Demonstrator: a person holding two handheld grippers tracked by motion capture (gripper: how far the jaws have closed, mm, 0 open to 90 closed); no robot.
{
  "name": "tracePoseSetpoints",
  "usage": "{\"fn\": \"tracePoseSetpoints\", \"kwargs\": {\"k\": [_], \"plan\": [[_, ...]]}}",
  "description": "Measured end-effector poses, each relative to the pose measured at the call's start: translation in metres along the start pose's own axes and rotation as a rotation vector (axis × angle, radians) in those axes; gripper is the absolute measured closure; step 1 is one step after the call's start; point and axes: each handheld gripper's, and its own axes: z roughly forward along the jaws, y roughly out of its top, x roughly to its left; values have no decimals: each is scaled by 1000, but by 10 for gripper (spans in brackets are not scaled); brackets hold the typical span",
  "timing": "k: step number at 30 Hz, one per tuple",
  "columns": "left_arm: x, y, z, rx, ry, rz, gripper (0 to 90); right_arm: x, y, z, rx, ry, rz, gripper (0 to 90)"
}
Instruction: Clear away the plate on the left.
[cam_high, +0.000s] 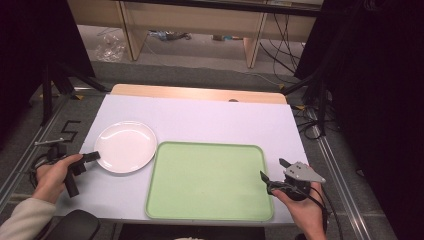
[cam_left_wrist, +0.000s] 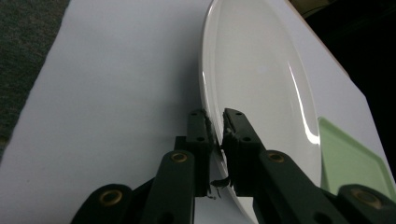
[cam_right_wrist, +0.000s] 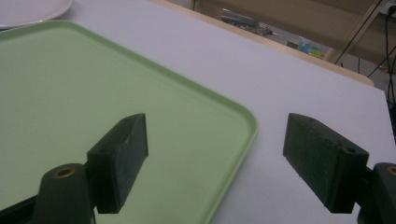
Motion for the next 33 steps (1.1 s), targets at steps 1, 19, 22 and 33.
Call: {"fn": "tracePoseSetpoints", "kwargs": {"k": [1,19,22,33], "plan": [[-2,1,-2,-18,-13,-4,826,-1,0,0,-11,-9,-8,229],[-2,3,-8,-77,-109,-68,876,-1,0,0,-9,-7,-9,229],[-2,3,-8,-82,-111,-67,876,0,0,0,0,-1,3,229],[-1,3,-10,-84,-121,-86,875,-1,0,0,-13,-9,-6,229]]}}
